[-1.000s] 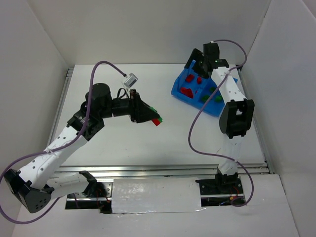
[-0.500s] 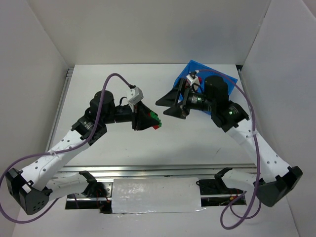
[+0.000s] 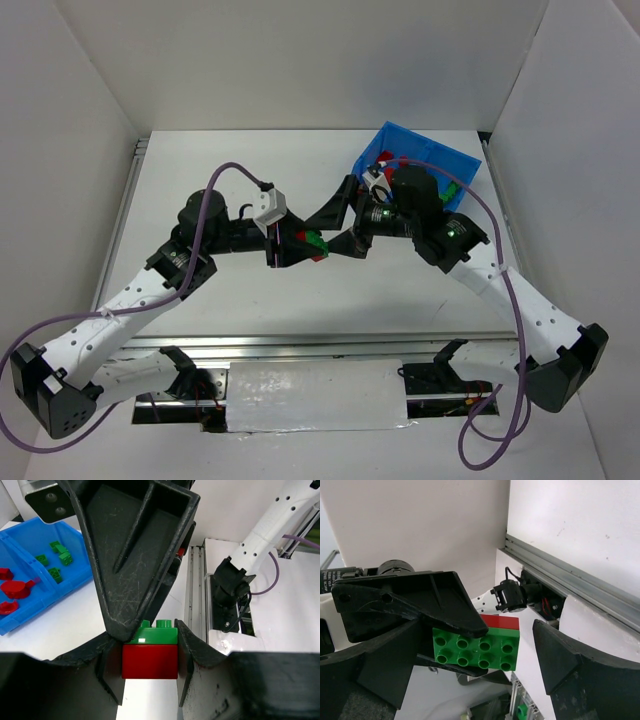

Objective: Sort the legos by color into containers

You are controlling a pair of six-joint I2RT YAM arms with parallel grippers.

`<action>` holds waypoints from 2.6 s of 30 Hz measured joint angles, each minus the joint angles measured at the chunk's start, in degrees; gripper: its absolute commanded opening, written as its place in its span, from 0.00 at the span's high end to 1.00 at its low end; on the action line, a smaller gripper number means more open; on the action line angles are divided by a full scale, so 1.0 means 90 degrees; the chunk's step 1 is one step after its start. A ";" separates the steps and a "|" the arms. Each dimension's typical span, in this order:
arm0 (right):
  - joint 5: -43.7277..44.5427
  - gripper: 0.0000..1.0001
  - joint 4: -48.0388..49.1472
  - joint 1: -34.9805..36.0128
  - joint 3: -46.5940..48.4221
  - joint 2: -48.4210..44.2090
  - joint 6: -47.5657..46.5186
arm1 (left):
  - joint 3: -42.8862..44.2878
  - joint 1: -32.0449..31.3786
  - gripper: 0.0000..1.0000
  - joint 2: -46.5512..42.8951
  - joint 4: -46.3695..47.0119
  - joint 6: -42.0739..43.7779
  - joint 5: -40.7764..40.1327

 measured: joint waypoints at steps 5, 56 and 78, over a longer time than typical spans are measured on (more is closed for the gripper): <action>0.0085 0.21 -0.0034 0.0143 0.0092 0.0002 -0.0121 | 0.0000 0.0000 1.00 -0.0002 -0.0053 0.0170 0.0039; -0.0775 0.97 0.0306 -0.0444 -0.0029 -0.0027 -0.0571 | 0.0165 -0.0036 0.93 0.0109 -0.0512 -0.0097 -0.0488; -0.1535 0.95 -0.0092 -0.1066 -0.0029 0.0075 -0.1061 | -0.0345 -0.0185 1.00 0.0180 0.0362 -0.0124 -0.0797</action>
